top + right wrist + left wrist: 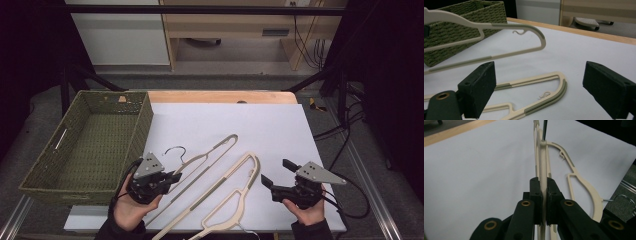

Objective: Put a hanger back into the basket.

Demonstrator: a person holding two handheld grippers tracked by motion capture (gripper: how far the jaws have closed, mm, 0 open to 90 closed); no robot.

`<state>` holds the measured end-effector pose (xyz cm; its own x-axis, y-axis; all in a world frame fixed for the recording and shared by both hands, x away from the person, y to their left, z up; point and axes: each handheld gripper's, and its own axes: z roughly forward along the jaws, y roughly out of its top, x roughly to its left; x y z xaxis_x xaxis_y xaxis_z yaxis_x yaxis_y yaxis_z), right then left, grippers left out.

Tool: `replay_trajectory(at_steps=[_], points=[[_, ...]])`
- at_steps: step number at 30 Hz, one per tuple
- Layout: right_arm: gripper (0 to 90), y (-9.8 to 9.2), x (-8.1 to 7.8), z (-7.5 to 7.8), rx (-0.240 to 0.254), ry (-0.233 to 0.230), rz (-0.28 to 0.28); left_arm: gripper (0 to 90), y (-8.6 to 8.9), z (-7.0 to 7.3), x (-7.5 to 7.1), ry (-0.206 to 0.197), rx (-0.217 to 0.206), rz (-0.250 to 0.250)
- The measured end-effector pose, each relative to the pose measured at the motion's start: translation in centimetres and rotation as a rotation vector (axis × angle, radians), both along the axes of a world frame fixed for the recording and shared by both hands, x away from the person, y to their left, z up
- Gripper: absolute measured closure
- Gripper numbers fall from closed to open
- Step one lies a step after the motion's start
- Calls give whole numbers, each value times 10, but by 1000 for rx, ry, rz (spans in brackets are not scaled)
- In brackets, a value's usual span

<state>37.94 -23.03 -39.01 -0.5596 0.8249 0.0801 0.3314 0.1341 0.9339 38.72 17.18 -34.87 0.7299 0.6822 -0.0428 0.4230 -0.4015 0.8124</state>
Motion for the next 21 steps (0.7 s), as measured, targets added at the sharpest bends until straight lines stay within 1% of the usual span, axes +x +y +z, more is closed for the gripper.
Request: replay_trajectory(at_steps=[3, 6, 7, 8, 10, 11, 12, 13, 14, 16, 18, 21], points=[[110, 0, 0, -1, -3, -6, 3, 859, 7, 8, 0, -21, -11, -1], [110, -3, 2, -2, 0, 3, 9, 859, 13, 16, 1, -45, -21, -3], [111, -3, 3, -3, 13, 7, 2, 859, 16, 19, 1, -53, -27, -4], [110, -4, 3, -2, 16, 11, 4, 859, 18, 23, 1, -61, -32, -6], [106, -5, 3, -2, 10, 6, 1, 859, 23, 31, 1, -73, -54, -7], [106, -5, 3, -2, 10, 6, 1, 859, 23, 31, 1, -73, -54, -7], [105, -5, 3, -2, 11, 6, 2, 859, 26, 36, 0, -81, -69, -6], [100, -6, 3, -1, 14, 3, 0, 859, 30, 44, 1, -93, -72, -10], [99, -7, 2, 0, 17, 3, -1, 859, 32, 47, 2, -93, -83, -12], [94, -8, 2, 0, 19, -2, -3, 859, 35, 56, 4, -90, -83, -16], [88, -9, 1, 1, 24, -6, 0, 859, 39, 64, 5, -95, -66, -22], [79, -11, 1, 2, 33, -9, 2, 859, 47, 77, 10, -106, -62, -23]])
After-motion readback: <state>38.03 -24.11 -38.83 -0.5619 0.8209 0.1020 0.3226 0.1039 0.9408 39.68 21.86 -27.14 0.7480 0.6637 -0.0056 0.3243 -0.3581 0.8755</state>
